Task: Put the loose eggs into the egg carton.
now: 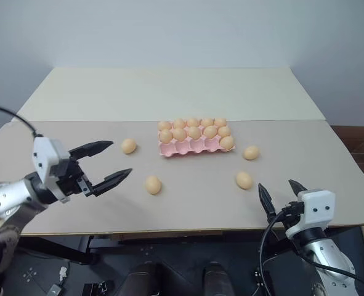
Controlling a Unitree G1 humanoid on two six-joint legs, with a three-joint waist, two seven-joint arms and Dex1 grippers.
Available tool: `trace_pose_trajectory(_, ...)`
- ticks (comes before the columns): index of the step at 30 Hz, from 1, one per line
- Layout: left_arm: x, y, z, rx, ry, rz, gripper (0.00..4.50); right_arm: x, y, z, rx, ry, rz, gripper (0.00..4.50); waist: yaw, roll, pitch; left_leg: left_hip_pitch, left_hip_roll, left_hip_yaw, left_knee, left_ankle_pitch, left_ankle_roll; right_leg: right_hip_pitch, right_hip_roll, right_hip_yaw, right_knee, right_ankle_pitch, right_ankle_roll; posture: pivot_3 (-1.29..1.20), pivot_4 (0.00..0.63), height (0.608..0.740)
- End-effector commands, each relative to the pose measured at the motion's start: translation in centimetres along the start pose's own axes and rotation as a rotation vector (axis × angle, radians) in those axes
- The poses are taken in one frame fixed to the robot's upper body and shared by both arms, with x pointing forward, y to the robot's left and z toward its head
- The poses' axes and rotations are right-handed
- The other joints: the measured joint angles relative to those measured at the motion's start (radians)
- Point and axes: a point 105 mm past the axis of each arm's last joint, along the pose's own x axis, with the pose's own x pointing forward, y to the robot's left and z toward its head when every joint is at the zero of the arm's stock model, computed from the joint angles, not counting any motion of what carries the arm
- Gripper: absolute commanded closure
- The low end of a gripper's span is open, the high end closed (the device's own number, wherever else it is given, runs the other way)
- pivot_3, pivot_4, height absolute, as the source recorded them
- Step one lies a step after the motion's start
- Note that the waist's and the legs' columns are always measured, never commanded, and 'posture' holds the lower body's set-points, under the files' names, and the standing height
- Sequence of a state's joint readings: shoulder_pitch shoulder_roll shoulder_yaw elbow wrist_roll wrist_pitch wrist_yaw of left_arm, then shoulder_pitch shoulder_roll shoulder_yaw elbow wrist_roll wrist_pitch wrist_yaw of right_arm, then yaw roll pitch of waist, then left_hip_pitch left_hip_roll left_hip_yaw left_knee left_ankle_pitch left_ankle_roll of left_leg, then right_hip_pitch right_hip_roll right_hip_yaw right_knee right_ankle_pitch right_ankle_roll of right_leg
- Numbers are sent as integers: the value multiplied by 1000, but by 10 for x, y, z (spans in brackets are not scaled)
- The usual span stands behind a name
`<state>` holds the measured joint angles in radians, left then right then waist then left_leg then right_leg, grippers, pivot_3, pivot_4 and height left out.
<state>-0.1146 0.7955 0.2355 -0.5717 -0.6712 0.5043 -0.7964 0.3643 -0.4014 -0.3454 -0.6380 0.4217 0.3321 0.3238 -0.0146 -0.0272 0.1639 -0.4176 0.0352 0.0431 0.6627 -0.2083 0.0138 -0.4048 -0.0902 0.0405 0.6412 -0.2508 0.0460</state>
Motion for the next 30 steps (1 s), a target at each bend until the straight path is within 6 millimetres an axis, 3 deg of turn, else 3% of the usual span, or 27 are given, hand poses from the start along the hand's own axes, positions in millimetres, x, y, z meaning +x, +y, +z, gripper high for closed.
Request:
trace_pose_trajectory(1,8,-16,-1,-33,22,-178,28,-4,11,11,-34,53,74,0,0,0,0,0,0,0,0,0,0,0,0,0,0,0,0,0,150,740)
trace_pose_trajectory(8,27,-26,-19,58,104,-323,28,9,15,13,-86,164,139,0,1,-1,0,0,-1,1,-1,0,0,0,0,0,-1,0,1,0,150,740)
trace_pose_trajectory(18,48,-40,-21,83,53,-400,28,49,7,4,-64,270,125,0,2,-1,1,-3,-1,0,-1,0,0,-2,0,0,-2,3,8,0,150,740)
trace_pose_trajectory(30,61,-46,-28,82,45,-430,28,74,14,-15,-83,336,178,0,2,-1,1,-5,-2,0,-1,0,0,-3,0,0,-2,3,9,0,150,740)
